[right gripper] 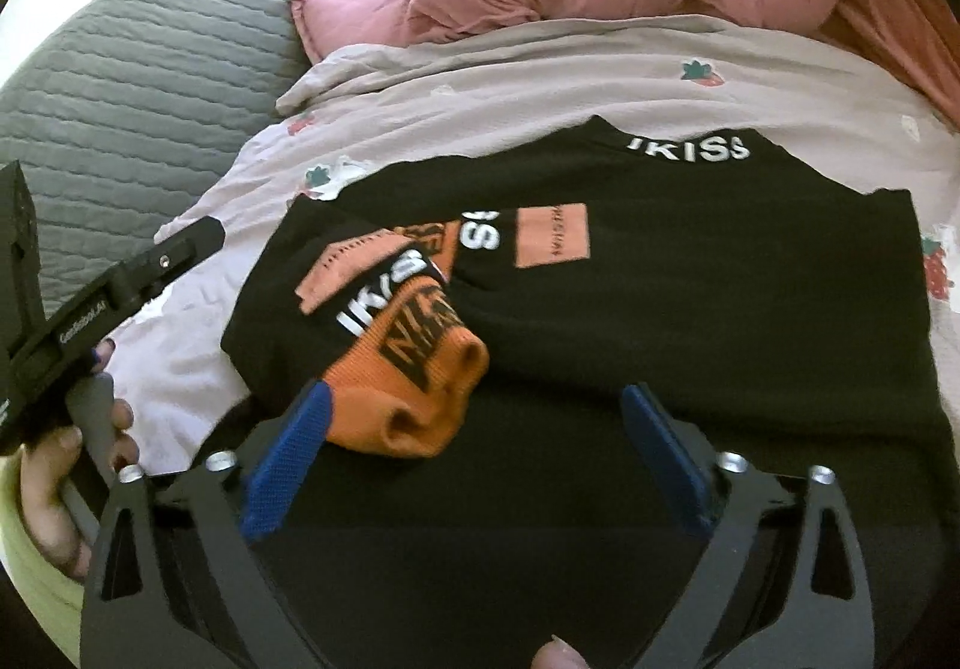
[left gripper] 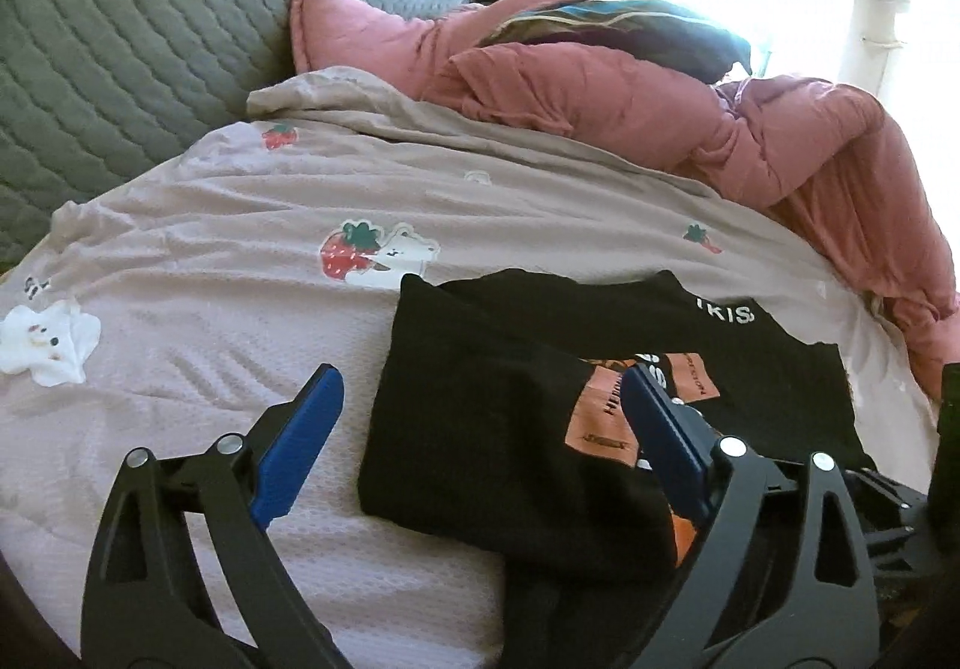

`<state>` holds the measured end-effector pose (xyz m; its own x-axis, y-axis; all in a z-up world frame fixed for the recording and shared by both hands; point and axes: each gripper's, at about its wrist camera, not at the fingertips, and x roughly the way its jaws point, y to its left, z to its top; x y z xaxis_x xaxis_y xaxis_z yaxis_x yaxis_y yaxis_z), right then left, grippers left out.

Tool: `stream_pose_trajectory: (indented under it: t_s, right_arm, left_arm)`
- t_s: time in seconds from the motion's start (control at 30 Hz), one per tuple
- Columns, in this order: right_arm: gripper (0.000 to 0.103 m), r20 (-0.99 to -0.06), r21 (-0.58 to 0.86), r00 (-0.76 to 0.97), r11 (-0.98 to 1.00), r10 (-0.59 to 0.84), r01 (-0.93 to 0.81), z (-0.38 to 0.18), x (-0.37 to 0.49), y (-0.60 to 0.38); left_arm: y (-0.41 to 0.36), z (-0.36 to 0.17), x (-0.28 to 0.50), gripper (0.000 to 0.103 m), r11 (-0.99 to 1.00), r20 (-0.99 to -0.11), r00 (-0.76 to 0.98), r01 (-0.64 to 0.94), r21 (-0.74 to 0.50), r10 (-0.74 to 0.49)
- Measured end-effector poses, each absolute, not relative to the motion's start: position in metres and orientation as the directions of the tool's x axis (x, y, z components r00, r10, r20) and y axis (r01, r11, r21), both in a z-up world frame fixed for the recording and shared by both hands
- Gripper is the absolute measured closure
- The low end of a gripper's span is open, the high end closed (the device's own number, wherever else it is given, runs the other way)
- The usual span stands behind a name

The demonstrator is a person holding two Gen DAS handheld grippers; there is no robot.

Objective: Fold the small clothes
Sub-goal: 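Grasp the folded orange cuff with the right gripper to adjust it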

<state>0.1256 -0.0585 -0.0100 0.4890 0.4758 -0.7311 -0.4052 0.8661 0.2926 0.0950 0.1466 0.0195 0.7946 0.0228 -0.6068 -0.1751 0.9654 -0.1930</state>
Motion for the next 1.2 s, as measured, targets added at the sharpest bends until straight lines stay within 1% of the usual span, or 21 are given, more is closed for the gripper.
stream_pose_trajectory:
  t_s: [0.03,0.1,0.17,0.2,0.27,0.4,0.47,0.5,0.67,0.87,0.97,1.07,1.2]
  right_arm:
    - [0.025,-0.734,0.29,0.487,0.867,0.473,-0.405,-0.011,0.128,-0.055]
    - [0.028,-0.737,0.304,0.473,0.862,0.482,-0.405,-0.014,0.132,-0.049]
    - [0.042,-0.741,0.319,0.457,0.856,0.493,-0.406,-0.018,0.135,-0.044]
    - [0.046,-0.742,0.323,0.448,0.852,0.498,-0.413,-0.02,0.137,-0.041]
    - [0.06,-0.75,0.324,0.433,0.848,0.5,-0.419,-0.025,0.139,-0.035]
    - [0.071,-0.731,0.339,0.433,0.831,0.528,-0.442,-0.029,0.139,-0.027]
    - [0.09,-0.723,0.334,0.438,0.825,0.534,-0.456,-0.028,0.139,-0.024]
    - [0.093,-0.719,0.329,0.44,0.822,0.537,-0.465,-0.027,0.138,-0.022]
    - [0.098,-0.675,0.274,0.49,0.804,0.552,-0.528,-0.01,0.129,-0.018]
    - [0.098,-0.604,0.239,0.562,0.801,0.565,-0.55,0.025,0.128,-0.034]
    - [0.098,-0.571,0.203,0.616,0.82,0.543,-0.535,0.042,0.131,-0.05]
    - [0.098,-0.544,0.202,0.659,0.844,0.519,-0.498,0.056,0.137,-0.074]
    - [0.098,-0.525,0.187,0.709,0.877,0.47,-0.443,0.066,0.145,-0.105]
  left_arm:
    - [0.148,0.019,0.095,0.016,0.964,-0.607,0.794,-0.177,-0.196,0.023]
    - [0.15,0.02,0.095,0.016,0.962,-0.606,0.795,-0.18,-0.204,0.02]
    - [0.152,0.021,0.095,0.016,0.961,-0.603,0.798,-0.182,-0.207,0.022]
    - [0.152,0.021,0.095,0.016,0.961,-0.602,0.798,-0.184,-0.208,0.022]
    - [0.151,0.02,0.095,0.016,0.96,-0.602,0.798,-0.183,-0.21,0.02]
    - [0.151,0.019,0.096,0.016,0.961,-0.605,0.796,-0.183,-0.21,0.02]
    - [0.152,0.019,0.096,0.016,0.959,-0.604,0.796,-0.187,-0.212,0.022]
    - [0.153,0.019,0.096,0.016,0.958,-0.603,0.797,-0.191,-0.214,0.024]
    - [0.167,0.023,0.092,0.016,0.946,-0.579,0.814,-0.223,-0.234,0.049]
    - [0.187,0.028,0.085,0.016,0.923,-0.56,0.826,-0.265,-0.277,0.069]
    - [0.189,0.029,0.084,0.016,0.92,-0.549,0.833,-0.264,-0.288,0.067]
    - [0.185,0.031,0.083,0.016,0.929,-0.537,0.841,-0.249,-0.275,0.067]
    - [0.181,0.031,0.084,0.016,0.934,-0.538,0.841,-0.239,-0.264,0.064]
